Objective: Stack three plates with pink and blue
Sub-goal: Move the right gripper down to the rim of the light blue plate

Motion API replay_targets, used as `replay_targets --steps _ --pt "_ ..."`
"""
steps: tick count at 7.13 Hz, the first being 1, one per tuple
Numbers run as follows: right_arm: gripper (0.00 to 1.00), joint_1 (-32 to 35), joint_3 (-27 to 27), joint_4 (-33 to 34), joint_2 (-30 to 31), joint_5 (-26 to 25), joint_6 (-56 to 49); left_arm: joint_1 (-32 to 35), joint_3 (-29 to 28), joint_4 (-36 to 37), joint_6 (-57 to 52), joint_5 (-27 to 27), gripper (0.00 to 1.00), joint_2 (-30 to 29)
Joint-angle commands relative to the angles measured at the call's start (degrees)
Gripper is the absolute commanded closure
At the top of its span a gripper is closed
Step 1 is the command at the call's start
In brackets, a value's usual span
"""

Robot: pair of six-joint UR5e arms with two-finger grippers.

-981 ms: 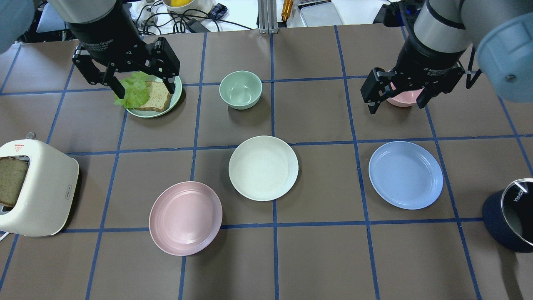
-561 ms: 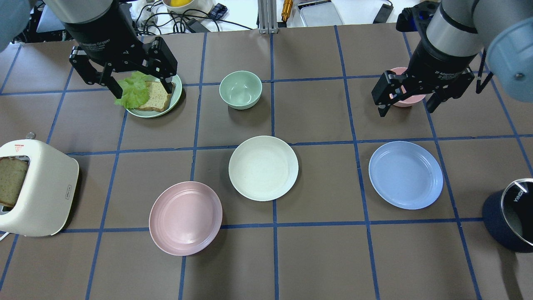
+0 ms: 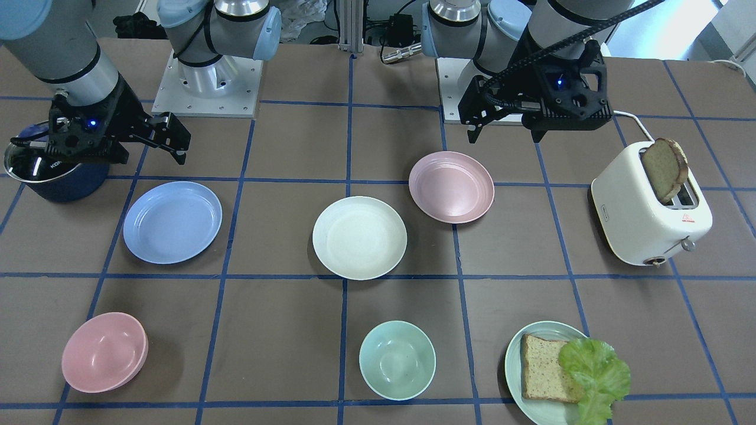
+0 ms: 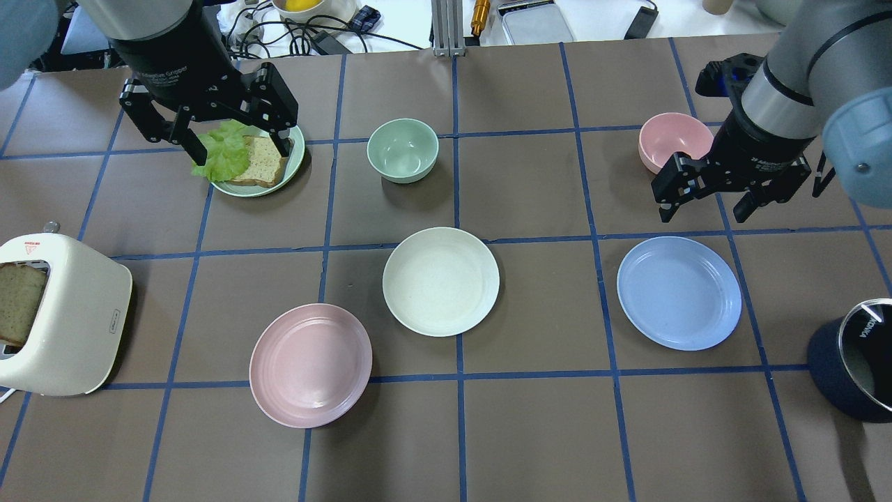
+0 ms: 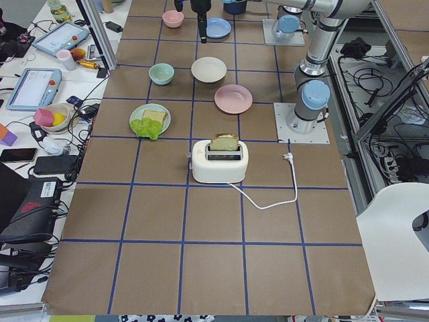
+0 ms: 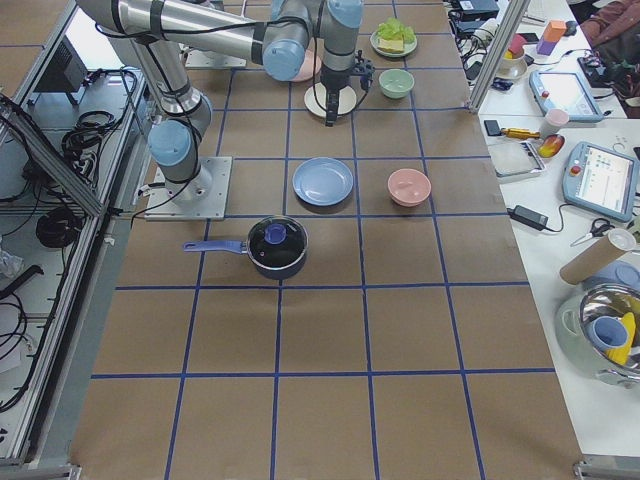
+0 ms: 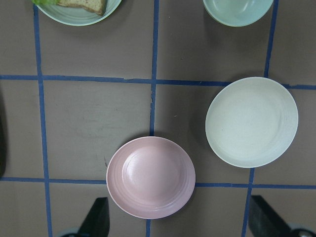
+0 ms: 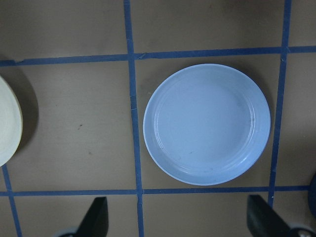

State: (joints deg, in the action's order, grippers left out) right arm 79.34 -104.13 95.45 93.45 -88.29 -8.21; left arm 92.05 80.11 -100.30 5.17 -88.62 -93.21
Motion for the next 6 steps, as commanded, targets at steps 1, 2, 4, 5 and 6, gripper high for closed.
replay_targets --steps 1,2,4,5,6 --pt "0.0 -2.86 -3.88 3.68 -0.02 -0.3 -0.14 0.06 0.05 0.01 0.01 0.2 0.0 -0.04" --pt "0.0 -4.09 -5.28 4.56 -0.02 -0.39 -0.49 0.06 0.13 -0.07 -0.07 0.11 0.0 -0.13" --pt "0.0 -6.29 -8.53 8.93 -0.02 0.23 -5.66 0.06 0.13 0.01 0.01 0.2 0.0 -0.04" --pt "0.0 -7.26 -10.55 10.27 -0.02 0.23 -6.72 0.06 0.13 -0.07 0.01 0.2 0.0 -0.04" --pt "0.0 -7.7 -10.83 11.5 -0.02 0.14 -7.69 0.24 0.05 -0.07 0.01 -0.15 0.0 -0.13"
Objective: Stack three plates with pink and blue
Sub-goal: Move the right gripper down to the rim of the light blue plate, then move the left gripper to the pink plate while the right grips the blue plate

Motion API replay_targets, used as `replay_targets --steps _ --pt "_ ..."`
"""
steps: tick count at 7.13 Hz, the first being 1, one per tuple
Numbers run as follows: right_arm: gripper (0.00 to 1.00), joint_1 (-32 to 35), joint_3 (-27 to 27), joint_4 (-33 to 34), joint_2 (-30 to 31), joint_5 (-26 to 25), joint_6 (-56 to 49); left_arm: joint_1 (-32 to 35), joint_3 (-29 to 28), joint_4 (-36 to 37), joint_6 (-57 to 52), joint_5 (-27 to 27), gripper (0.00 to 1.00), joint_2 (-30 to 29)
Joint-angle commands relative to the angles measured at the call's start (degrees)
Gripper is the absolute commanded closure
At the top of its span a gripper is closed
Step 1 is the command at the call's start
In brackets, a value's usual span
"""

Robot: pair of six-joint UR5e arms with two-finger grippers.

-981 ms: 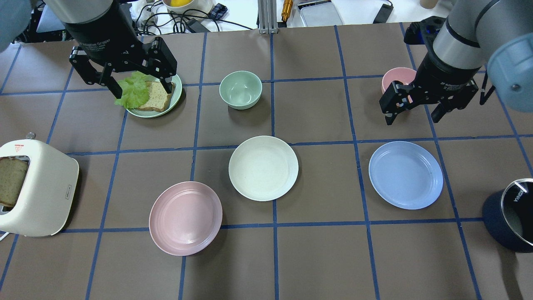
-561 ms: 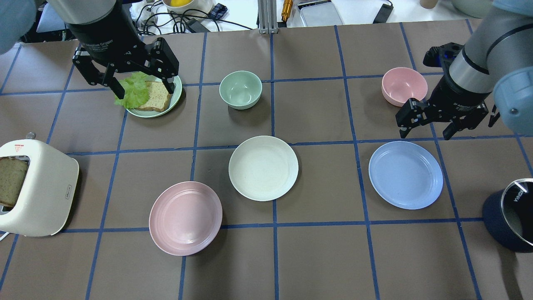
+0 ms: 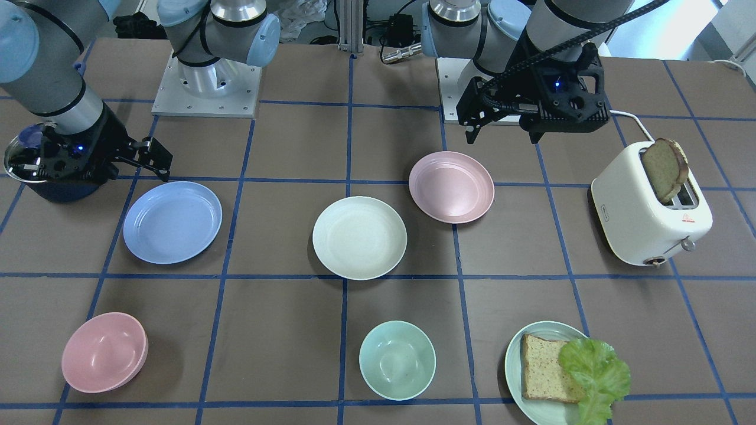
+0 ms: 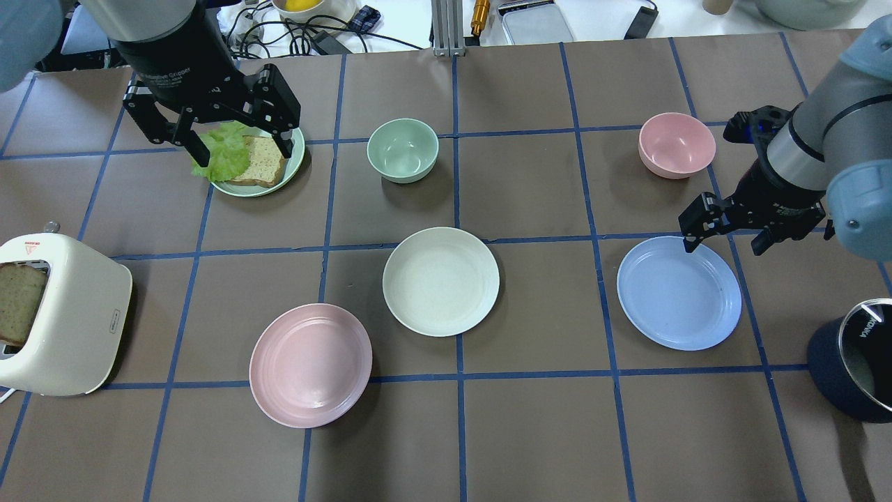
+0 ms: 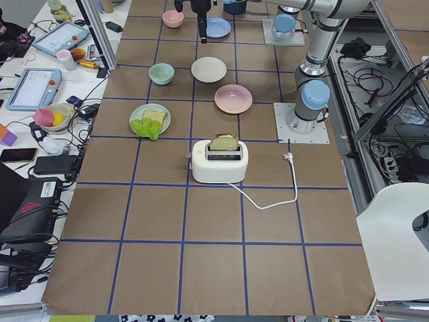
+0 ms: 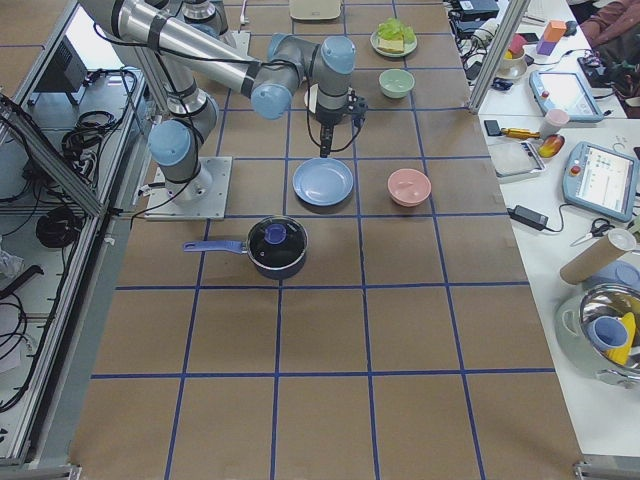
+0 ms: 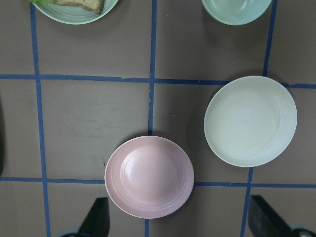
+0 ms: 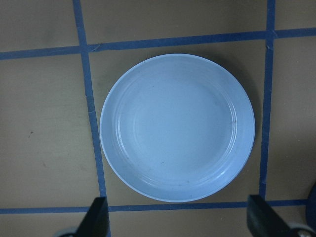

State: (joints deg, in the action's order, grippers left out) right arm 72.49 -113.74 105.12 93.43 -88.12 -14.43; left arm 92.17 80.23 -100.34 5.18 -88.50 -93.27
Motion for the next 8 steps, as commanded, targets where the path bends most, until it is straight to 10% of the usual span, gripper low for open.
replay_targets --steps 1,5,8 --pt "0.0 -1.03 -1.31 2.62 -0.08 -0.21 -2.96 0.37 0.1 -0.12 0.0 0.0 0.0 0.02" --pt "0.0 -1.47 -2.09 6.38 -2.01 -1.52 -4.11 1.86 10.34 2.32 2.81 0.52 0.0 -0.5" --pt "0.0 -5.15 -3.5 11.23 -7.7 -2.59 -12.75 7.75 27.54 20.98 7.61 0.26 0.0 0.45"
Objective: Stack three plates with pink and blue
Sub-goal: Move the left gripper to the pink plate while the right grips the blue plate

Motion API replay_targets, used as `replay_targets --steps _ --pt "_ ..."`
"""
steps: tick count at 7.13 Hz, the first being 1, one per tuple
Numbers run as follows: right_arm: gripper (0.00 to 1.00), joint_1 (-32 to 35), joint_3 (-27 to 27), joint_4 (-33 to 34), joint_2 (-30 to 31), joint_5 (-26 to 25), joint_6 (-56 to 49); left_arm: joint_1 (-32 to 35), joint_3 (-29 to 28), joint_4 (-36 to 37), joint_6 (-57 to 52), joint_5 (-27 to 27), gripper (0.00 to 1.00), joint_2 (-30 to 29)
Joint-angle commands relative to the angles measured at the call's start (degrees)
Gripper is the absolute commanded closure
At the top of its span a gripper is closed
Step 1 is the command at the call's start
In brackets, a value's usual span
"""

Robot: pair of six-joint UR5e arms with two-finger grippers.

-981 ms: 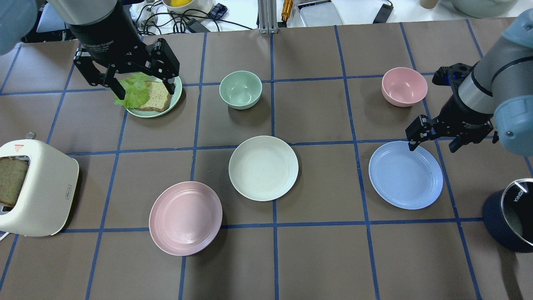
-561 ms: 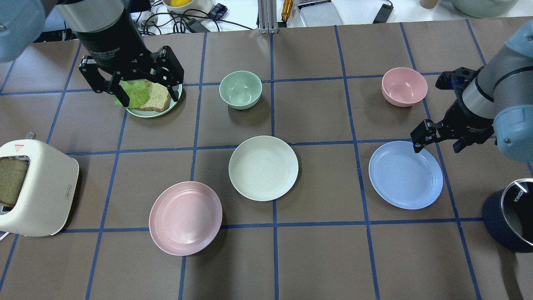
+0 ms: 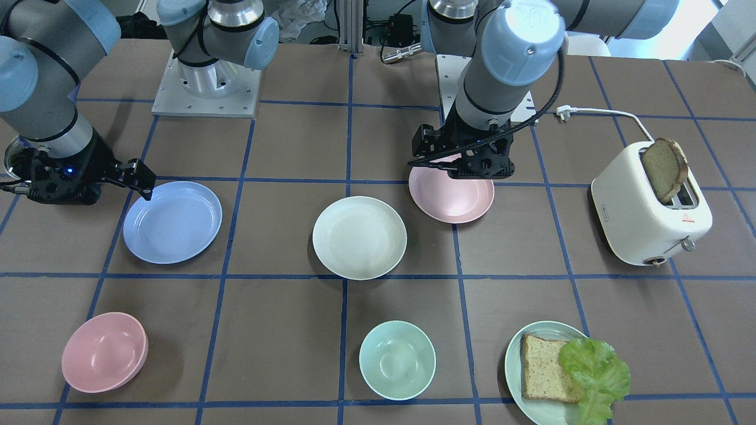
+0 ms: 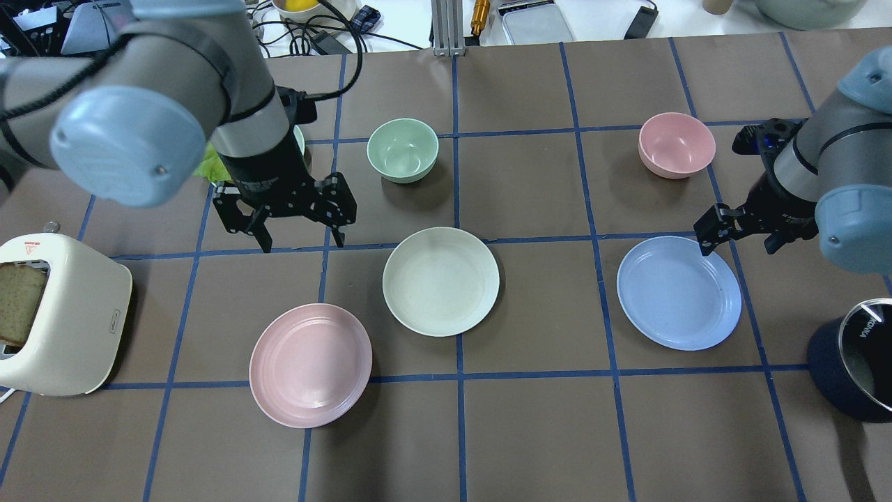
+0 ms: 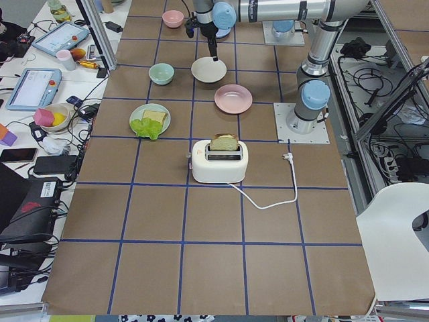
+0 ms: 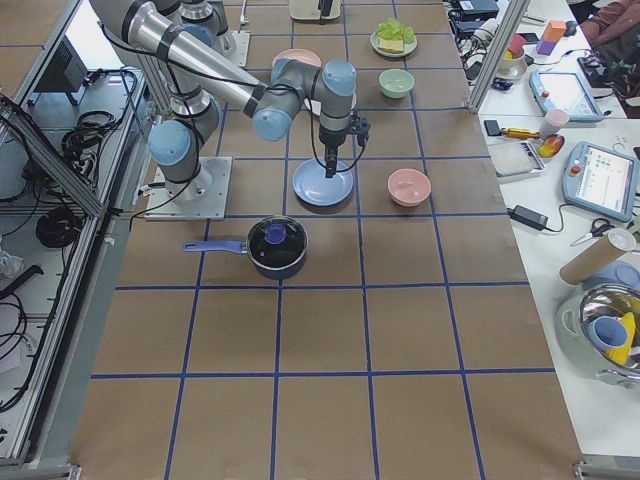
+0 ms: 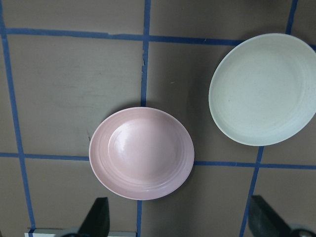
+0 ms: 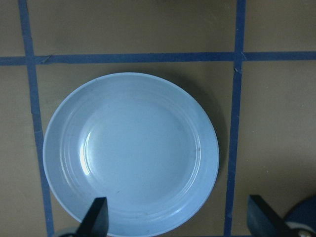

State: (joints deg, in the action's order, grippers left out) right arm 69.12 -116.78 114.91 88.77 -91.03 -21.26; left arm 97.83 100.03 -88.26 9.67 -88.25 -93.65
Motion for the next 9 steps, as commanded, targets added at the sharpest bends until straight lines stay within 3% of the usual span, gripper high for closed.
replay_targets --steps 1,3,5,6,7,9 --pt "0.0 -4.4 -0.73 3.64 -6.04 0.5 -7.99 3.32 13.99 14.72 4.12 -0.26 0.0 2.49" --pt "0.01 -6.1 -2.48 10.22 -9.31 0.42 -8.01 7.44 22.01 26.31 8.94 -0.87 0.0 1.73" --pt "0.17 -6.1 -3.89 11.56 -9.41 0.68 -7.92 8.43 31.67 38.98 11.69 -0.7 0.0 1.88" --pt "0.19 -6.1 -5.2 13.83 -9.67 0.51 -7.92 8.34 35.46 47.74 11.6 -0.87 0.0 0.85" --pt "0.25 -6.1 -5.99 13.94 -9.67 0.42 -8.1 8.34 36.28 53.14 10.21 -4.44 0.06 0.75" --pt "0.33 -6.19 -7.05 14.99 -9.67 0.77 -7.92 8.52 37.86 52.84 8.7 -5.79 0.45 0.13"
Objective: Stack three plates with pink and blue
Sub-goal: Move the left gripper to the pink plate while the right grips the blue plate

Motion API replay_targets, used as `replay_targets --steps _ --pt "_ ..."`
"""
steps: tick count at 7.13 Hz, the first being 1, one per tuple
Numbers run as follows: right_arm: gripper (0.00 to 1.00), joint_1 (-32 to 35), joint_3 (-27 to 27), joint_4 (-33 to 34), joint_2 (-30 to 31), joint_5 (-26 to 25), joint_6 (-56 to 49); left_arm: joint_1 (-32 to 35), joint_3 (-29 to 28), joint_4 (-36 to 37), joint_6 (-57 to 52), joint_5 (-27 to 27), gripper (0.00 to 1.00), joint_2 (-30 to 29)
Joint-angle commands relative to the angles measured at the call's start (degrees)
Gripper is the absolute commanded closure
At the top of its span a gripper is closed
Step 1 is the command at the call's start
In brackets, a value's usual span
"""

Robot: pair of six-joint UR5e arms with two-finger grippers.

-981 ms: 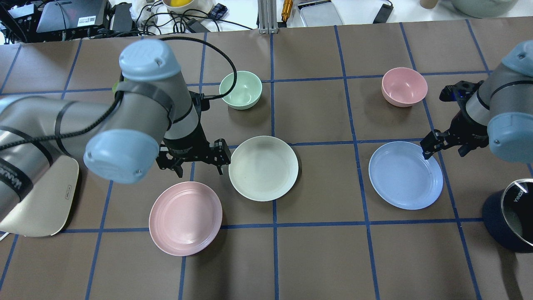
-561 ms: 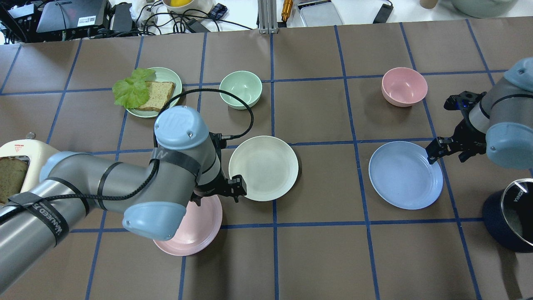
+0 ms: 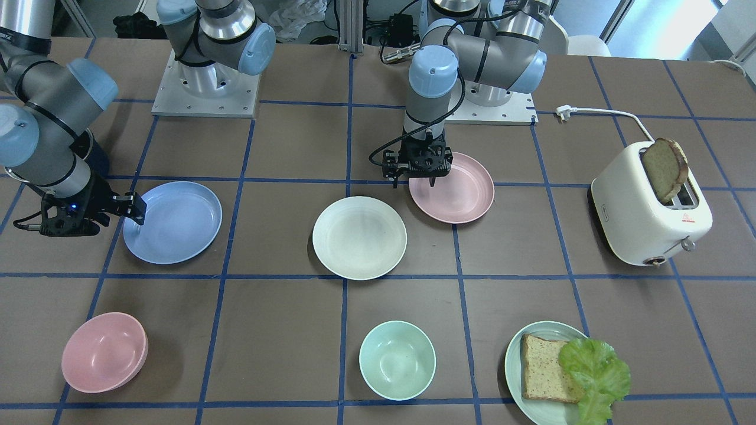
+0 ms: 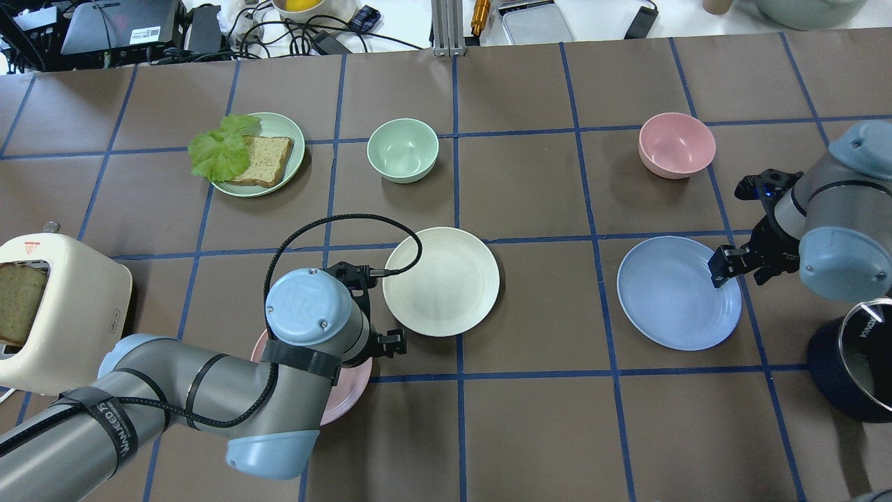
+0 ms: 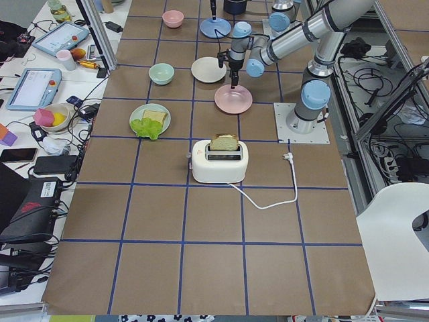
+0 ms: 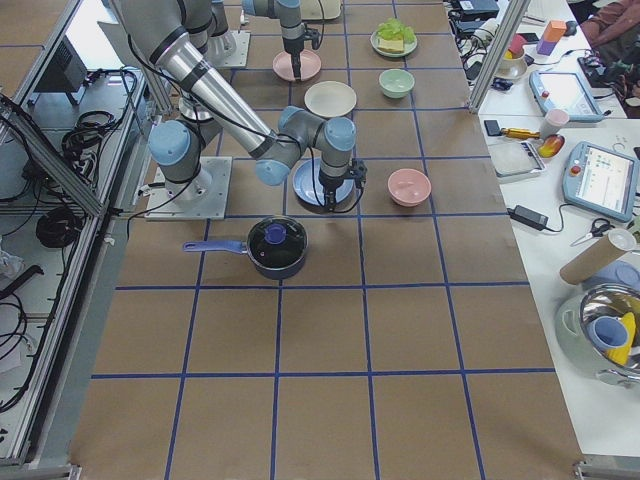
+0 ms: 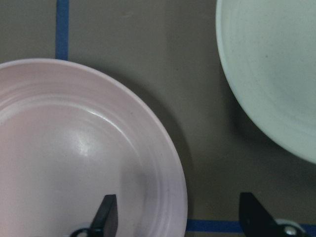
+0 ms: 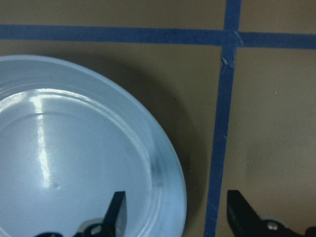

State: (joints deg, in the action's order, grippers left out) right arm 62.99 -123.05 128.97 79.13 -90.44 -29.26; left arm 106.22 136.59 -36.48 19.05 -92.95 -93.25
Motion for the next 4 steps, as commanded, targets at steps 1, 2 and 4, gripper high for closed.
replay_targets --steps 1,2,4 --pt "0.38 -0.06 -0.96 1.29 -0.03 0.01 0.08 0.13 1.65 1.15 -0.6 -1.18 0.48 -0.44" --pt "0.45 -0.5 -1.14 1.29 -0.03 0.0 0.08 0.13 1.75 1.06 -0.68 -1.27 0.48 -0.53" --pt "0.59 -1.47 -1.93 1.2 -0.03 0.27 0.25 0.13 1.57 1.06 -0.68 -1.27 0.81 -0.53"
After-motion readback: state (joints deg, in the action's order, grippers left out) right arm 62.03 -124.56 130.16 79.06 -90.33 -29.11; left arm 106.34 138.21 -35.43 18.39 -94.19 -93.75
